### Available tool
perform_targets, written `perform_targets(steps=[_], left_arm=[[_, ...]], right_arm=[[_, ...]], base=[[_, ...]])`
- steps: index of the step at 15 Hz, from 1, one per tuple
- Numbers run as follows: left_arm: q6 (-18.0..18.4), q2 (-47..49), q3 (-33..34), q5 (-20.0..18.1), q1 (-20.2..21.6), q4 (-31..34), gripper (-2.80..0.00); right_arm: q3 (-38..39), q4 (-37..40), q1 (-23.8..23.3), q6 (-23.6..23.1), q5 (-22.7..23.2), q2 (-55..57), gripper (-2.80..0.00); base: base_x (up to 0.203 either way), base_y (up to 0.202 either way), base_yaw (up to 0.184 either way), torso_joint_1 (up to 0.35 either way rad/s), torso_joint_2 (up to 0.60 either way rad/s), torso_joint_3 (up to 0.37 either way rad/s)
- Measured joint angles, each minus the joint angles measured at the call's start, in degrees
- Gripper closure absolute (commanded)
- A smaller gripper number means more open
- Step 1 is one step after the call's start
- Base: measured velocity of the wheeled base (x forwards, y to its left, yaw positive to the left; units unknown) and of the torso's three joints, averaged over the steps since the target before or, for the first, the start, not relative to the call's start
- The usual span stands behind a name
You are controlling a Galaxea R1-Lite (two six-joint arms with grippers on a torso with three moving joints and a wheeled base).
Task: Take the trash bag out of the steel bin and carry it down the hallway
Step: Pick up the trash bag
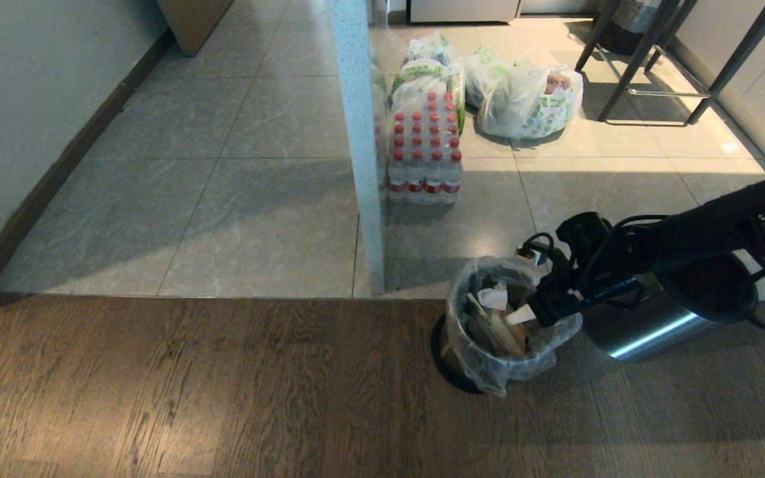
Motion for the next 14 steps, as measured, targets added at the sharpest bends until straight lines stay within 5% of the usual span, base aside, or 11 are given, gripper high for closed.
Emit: perform_targets(steps=[4,5,14], left_arm=[[0.0,0.0,0.0,0.0,-0.05,0.02,0.0],[0.0,0.0,0.0,0.0,-0.05,0.0,0.0],[0.0,0.0,0.0,0.0,-0.05,0.0,0.0]], right_arm=[[-0.6,-6.92,-1.54,0.99,-2.97,-1.56,0.0],[-0.85,-8.11,-2.23,0.71,-4.14,-1.55,-2.8],[-11.3,-9.03,-4.62,5.67,-1.53,3.06,-2.8]], base=[[0.0,0.0,0.0,0.0,0.0,0.0],[0.0,0.0,0.0,0.0,0.0,0.0],[0.0,0.0,0.0,0.0,0.0,0.0]])
